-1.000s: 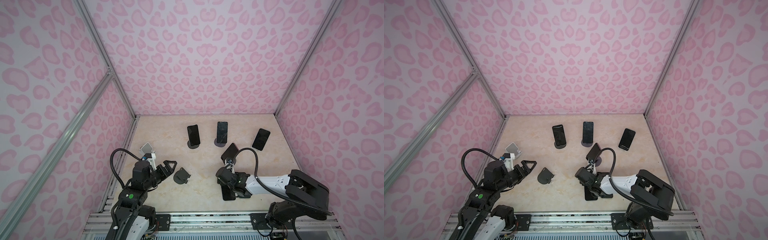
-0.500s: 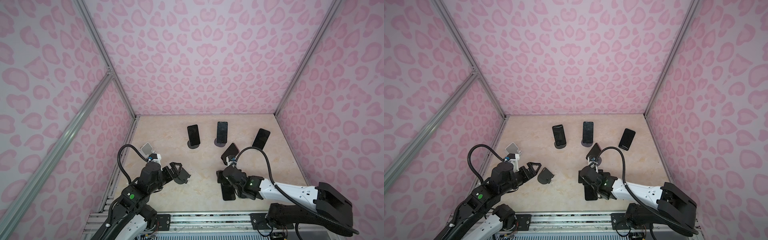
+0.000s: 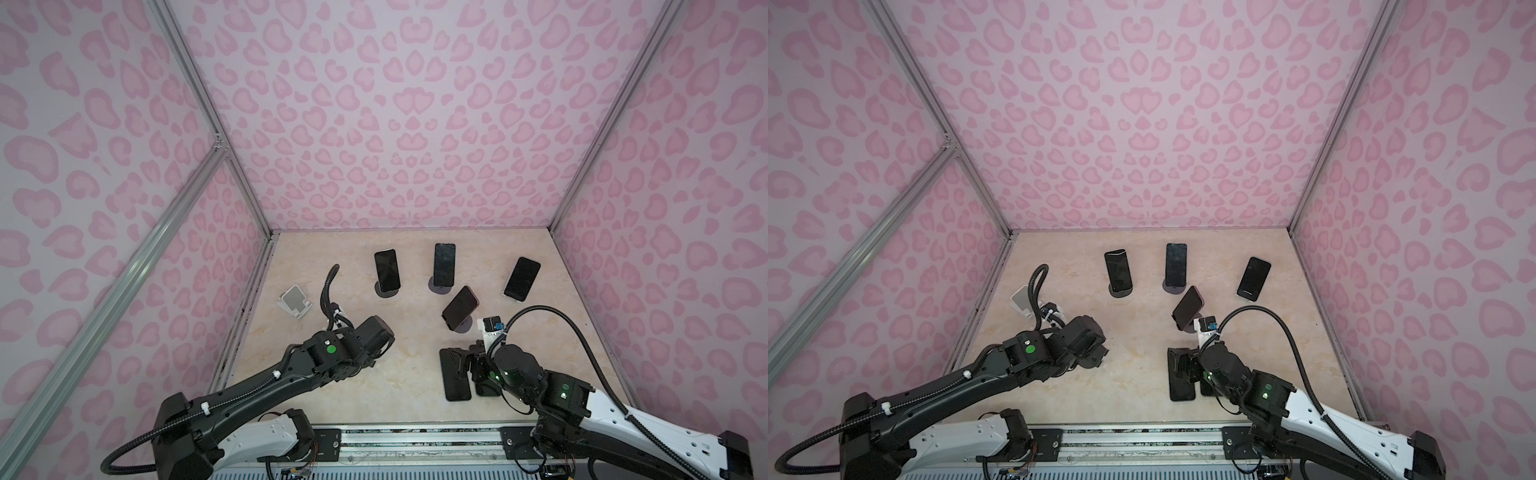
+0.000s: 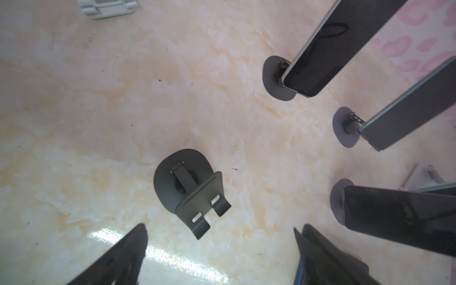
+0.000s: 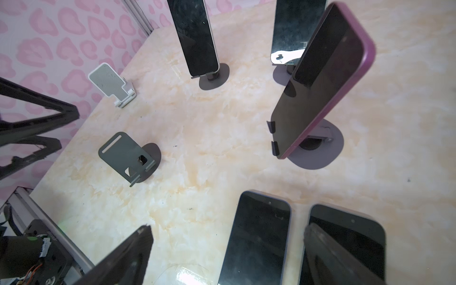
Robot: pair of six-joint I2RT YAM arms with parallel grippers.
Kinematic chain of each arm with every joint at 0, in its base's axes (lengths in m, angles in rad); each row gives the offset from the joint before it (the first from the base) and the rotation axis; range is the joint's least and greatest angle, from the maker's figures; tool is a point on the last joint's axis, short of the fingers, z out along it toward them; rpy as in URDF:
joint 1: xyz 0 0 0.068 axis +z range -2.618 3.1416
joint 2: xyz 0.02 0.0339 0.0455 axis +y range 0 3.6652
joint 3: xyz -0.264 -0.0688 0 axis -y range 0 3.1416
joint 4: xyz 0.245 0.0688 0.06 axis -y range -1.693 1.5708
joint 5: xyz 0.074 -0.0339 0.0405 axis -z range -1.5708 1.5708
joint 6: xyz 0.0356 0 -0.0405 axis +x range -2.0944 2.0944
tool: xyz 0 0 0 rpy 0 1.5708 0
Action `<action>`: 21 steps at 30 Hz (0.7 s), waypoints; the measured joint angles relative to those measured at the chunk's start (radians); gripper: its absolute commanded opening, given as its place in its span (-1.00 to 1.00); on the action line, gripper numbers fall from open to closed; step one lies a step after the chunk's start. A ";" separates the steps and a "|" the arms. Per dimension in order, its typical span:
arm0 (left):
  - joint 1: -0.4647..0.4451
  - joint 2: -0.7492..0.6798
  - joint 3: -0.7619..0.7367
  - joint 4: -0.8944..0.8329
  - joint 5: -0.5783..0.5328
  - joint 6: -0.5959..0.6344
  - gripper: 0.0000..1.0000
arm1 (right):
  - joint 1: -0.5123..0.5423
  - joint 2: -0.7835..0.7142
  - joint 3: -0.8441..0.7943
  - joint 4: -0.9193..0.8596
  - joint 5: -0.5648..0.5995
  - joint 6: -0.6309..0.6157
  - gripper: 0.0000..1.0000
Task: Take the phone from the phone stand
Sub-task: 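Open the right gripper and draw back while the left arm reaches toward the dark stand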
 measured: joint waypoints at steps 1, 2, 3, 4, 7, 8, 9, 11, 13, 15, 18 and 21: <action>-0.006 0.036 0.019 -0.027 -0.011 -0.033 0.93 | 0.000 -0.021 -0.003 -0.007 0.002 0.000 0.95; -0.012 0.079 0.042 -0.053 -0.023 -0.072 0.93 | 0.000 -0.037 -0.003 -0.018 0.006 0.000 0.95; -0.017 0.119 0.061 -0.072 -0.027 -0.106 0.93 | 0.000 -0.044 -0.002 -0.029 0.011 0.000 0.95; -0.021 0.154 0.082 -0.098 -0.032 -0.140 0.93 | 0.000 -0.047 -0.001 -0.047 0.016 -0.001 0.95; -0.040 0.245 0.122 -0.144 -0.039 -0.228 0.94 | -0.002 -0.059 -0.001 -0.072 0.020 -0.012 0.95; -0.043 0.269 0.129 -0.154 -0.040 -0.252 0.94 | -0.003 -0.064 -0.001 -0.078 0.020 -0.012 0.95; -0.046 0.289 0.135 -0.166 -0.040 -0.279 0.93 | -0.005 -0.070 -0.001 -0.081 0.019 -0.017 0.95; -0.047 0.332 0.151 -0.196 -0.040 -0.332 0.93 | -0.010 -0.082 -0.001 -0.081 0.019 -0.024 0.95; -0.046 0.373 0.175 -0.215 -0.040 -0.365 0.93 | -0.017 -0.092 -0.001 -0.080 0.013 -0.029 0.95; -0.047 0.426 0.208 -0.230 -0.040 -0.390 0.93 | -0.028 -0.093 -0.006 -0.075 0.007 -0.040 0.95; -0.047 0.497 0.251 -0.241 -0.041 -0.410 0.93 | -0.046 -0.097 -0.021 -0.074 -0.014 -0.050 0.95; -0.047 0.549 0.270 -0.255 -0.041 -0.425 0.91 | -0.059 -0.099 -0.029 -0.073 -0.041 -0.054 0.95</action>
